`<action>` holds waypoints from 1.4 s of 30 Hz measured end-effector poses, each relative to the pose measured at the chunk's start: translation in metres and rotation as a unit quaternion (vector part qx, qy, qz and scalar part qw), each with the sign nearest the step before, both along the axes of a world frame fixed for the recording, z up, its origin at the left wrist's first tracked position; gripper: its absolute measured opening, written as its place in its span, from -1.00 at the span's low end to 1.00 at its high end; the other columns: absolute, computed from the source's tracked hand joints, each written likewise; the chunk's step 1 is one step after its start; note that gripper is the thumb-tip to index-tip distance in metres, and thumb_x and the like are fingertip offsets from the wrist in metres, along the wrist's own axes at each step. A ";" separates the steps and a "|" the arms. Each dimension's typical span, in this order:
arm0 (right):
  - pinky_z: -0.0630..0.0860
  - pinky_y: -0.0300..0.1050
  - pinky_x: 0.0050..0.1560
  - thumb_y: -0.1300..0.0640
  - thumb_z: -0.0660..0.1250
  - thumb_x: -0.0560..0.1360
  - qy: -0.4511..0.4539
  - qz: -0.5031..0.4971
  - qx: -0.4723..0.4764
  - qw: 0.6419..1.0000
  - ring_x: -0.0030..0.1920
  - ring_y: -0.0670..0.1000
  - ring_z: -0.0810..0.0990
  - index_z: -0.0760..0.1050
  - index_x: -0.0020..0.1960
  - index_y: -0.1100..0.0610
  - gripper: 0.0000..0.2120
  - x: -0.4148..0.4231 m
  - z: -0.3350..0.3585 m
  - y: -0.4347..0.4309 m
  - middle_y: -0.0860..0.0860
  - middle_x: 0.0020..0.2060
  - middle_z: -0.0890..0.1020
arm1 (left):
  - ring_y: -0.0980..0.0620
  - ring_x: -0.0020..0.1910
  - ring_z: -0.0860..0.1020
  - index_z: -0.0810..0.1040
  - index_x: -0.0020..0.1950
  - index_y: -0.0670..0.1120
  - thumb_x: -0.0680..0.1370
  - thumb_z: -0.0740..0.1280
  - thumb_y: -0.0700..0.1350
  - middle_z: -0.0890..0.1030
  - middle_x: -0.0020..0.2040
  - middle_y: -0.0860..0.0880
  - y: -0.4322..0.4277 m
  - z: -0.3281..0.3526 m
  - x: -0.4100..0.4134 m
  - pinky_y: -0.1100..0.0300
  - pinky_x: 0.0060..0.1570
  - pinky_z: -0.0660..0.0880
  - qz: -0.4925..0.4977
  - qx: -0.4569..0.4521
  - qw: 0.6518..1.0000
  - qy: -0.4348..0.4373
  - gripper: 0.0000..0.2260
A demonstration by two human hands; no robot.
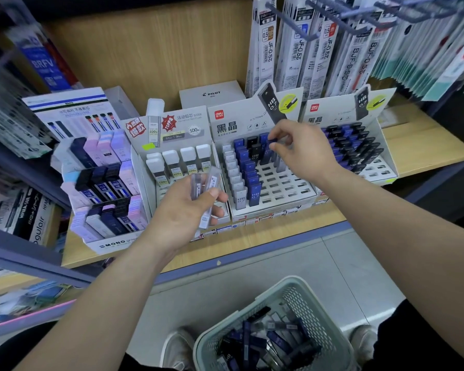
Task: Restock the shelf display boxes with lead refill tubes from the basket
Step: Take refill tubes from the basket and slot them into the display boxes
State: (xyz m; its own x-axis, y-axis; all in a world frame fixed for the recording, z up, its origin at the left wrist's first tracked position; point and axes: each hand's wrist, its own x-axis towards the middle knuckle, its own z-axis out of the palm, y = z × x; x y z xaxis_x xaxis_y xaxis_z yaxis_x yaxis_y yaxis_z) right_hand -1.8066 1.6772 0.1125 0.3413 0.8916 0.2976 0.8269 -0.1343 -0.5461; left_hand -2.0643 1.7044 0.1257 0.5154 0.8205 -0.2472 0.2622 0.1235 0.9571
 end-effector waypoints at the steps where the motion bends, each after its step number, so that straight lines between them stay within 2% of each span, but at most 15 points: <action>1: 0.51 -0.07 -0.03 0.15 0.40 0.54 -0.001 -0.004 0.005 1.000 -0.09 -0.04 0.52 0.58 0.01 0.01 -0.92 0.000 -0.001 0.001 -0.17 -0.23 0.59 | 0.08 -0.30 0.61 0.50 0.22 -0.04 0.67 0.24 -0.19 0.69 -0.10 -0.03 0.000 0.000 0.000 0.21 -0.28 0.59 0.000 0.003 1.000 0.001 -0.85; 5: 0.52 -0.08 -0.04 0.17 0.37 0.56 -0.017 -0.015 0.012 1.000 -0.07 -0.03 0.53 0.62 0.08 0.05 -0.87 0.003 -0.004 0.004 -0.11 -0.15 0.62 | 0.07 -0.30 0.62 0.49 0.19 0.00 0.67 0.24 -0.19 0.71 -0.10 -0.04 -0.002 0.002 -0.001 0.23 -0.30 0.59 -0.003 0.003 1.000 0.004 -0.86; 10: 0.49 0.09 0.13 0.15 0.36 0.55 -0.091 0.005 -0.003 0.996 0.04 0.15 0.55 0.66 0.11 0.04 -0.83 0.005 -0.011 0.005 0.00 0.02 0.68 | 0.06 -0.28 0.64 0.49 0.20 -0.01 0.67 0.24 -0.18 0.73 -0.06 0.00 -0.001 0.003 -0.001 0.22 -0.28 0.59 -0.012 0.013 1.000 0.010 -0.86; 13: 0.51 0.10 0.11 0.13 0.37 0.55 -0.101 0.007 -0.009 0.995 0.08 0.17 0.54 0.66 0.15 0.07 -0.80 0.004 -0.009 0.003 0.03 0.06 0.66 | 0.06 -0.28 0.64 0.47 0.21 -0.02 0.67 0.25 -0.19 0.73 -0.06 0.03 -0.001 0.002 0.000 0.18 -0.24 0.61 -0.011 0.015 1.000 0.007 -0.86; 16: 0.49 -0.10 0.01 0.15 0.38 0.54 -0.060 0.007 0.013 0.998 0.05 0.06 0.53 0.63 0.20 0.06 -0.76 -0.004 0.004 -0.004 0.00 0.06 0.60 | 0.06 -0.28 0.64 0.45 0.23 -0.04 0.67 0.25 -0.19 0.73 -0.07 0.03 -0.002 0.003 0.002 0.20 -0.25 0.60 -0.016 0.024 1.000 0.003 -0.85; 18: 0.39 -0.36 -0.10 0.15 0.38 0.55 0.014 0.016 0.024 0.999 -0.08 -0.07 0.52 0.63 0.16 0.02 -0.80 -0.016 0.016 -0.011 -0.08 -0.03 0.60 | 0.07 -0.30 0.63 0.44 0.23 -0.06 0.67 0.25 -0.20 0.73 -0.08 0.01 -0.004 0.005 0.004 0.23 -0.28 0.60 -0.021 0.025 0.999 -0.006 -0.85; 19: 0.38 -0.41 -0.15 0.15 0.38 0.56 0.070 0.030 0.020 0.997 -0.14 -0.09 0.53 0.63 0.13 0.01 -0.83 -0.025 0.022 -0.016 -0.10 -0.08 0.62 | 0.07 -0.31 0.63 0.45 0.23 -0.08 0.66 0.25 -0.21 0.73 -0.08 0.00 -0.005 0.005 0.005 0.25 -0.29 0.59 -0.023 0.023 0.999 -0.012 -0.85; 22: 0.47 -0.33 -0.11 0.12 0.37 0.58 0.230 0.099 -0.020 0.968 -0.20 -0.11 0.54 0.61 0.17 0.02 -0.82 -0.054 0.029 -0.029 -0.09 -0.15 0.62 | 0.06 -0.31 0.64 0.45 0.27 -0.13 0.65 0.27 -0.22 0.73 -0.08 -0.03 -0.008 0.006 0.010 0.22 -0.30 0.60 -0.035 0.024 0.999 -0.021 -0.81; 26: 0.51 -0.22 -0.16 0.14 0.40 0.57 0.265 0.168 -0.046 0.948 -0.29 -0.11 0.58 0.58 0.17 0.03 -0.81 -0.071 0.024 -0.038 0.09 -0.16 0.63 | 0.02 -0.31 0.65 0.49 0.25 -0.15 0.65 0.29 -0.22 0.73 -0.11 -0.01 -0.013 0.006 0.016 0.05 -0.18 0.64 -0.062 0.040 0.997 -0.016 -0.82; 29: 0.50 -0.27 -0.23 0.27 0.38 0.56 0.298 0.147 -0.033 0.942 -0.33 -0.12 0.55 0.57 0.08 0.13 -0.88 -0.067 0.027 -0.041 0.08 -0.19 0.60 | 0.07 -0.35 0.62 0.51 0.18 -0.10 0.64 0.31 -0.18 0.73 -0.12 -0.01 -0.016 0.009 0.020 0.16 -0.29 0.60 -0.066 0.045 0.997 -0.011 -0.88; 33: 0.49 -0.17 -0.30 0.25 0.33 0.59 0.377 0.061 -0.045 0.923 -0.39 -0.06 0.50 0.52 0.02 0.18 -0.97 -0.053 0.031 -0.047 0.06 -0.26 0.54 | 0.10 -0.47 0.46 0.55 0.06 0.01 0.54 0.46 -0.13 0.70 -0.15 -0.04 -0.011 0.010 0.018 0.25 -0.46 0.39 -0.019 0.067 0.998 0.005 -0.85; 36: 0.45 -0.18 -0.32 0.18 0.32 0.61 0.359 0.058 -0.058 0.930 -0.41 -0.05 0.47 0.53 0.01 0.18 -0.94 -0.044 0.029 -0.054 0.03 -0.32 0.53 | 0.09 -0.49 0.37 0.58 0.03 0.04 0.47 0.52 -0.15 0.55 -0.31 0.13 -0.010 0.013 0.017 0.22 -0.45 0.33 -0.001 0.072 0.997 0.004 -0.78; 38: 0.48 -0.15 -0.30 0.11 0.34 0.61 0.333 0.073 -0.079 0.937 -0.41 -0.05 0.50 0.54 0.00 0.14 -0.90 -0.043 0.027 -0.059 0.01 -0.33 0.55 | 0.08 -0.48 0.35 0.59 0.04 0.05 0.49 0.51 -0.13 0.57 -0.26 0.04 -0.010 0.013 0.017 0.21 -0.43 0.32 0.011 0.077 0.997 0.003 -0.81; 40: 0.56 0.03 -0.24 0.02 0.37 0.58 0.314 0.094 -0.113 0.938 -0.40 -0.02 0.56 0.53 0.00 0.09 -0.86 -0.044 0.024 -0.063 0.00 -0.35 0.60 | 0.05 -0.47 0.32 0.59 0.05 0.02 0.53 0.46 -0.12 0.65 -0.20 -0.09 -0.010 0.013 0.018 0.20 -0.45 0.29 0.029 0.069 0.997 -0.015 -0.86; 42: 0.61 0.16 -0.17 -0.02 0.38 0.57 0.302 0.125 -0.145 0.934 -0.37 0.06 0.63 0.50 0.00 0.08 -0.83 -0.046 0.022 -0.067 0.05 -0.32 0.65 | 0.03 -0.46 0.29 0.60 0.03 -0.04 0.55 0.44 -0.11 0.67 -0.26 -0.04 -0.009 0.014 0.018 0.18 -0.42 0.27 0.041 0.066 0.997 -0.029 -0.91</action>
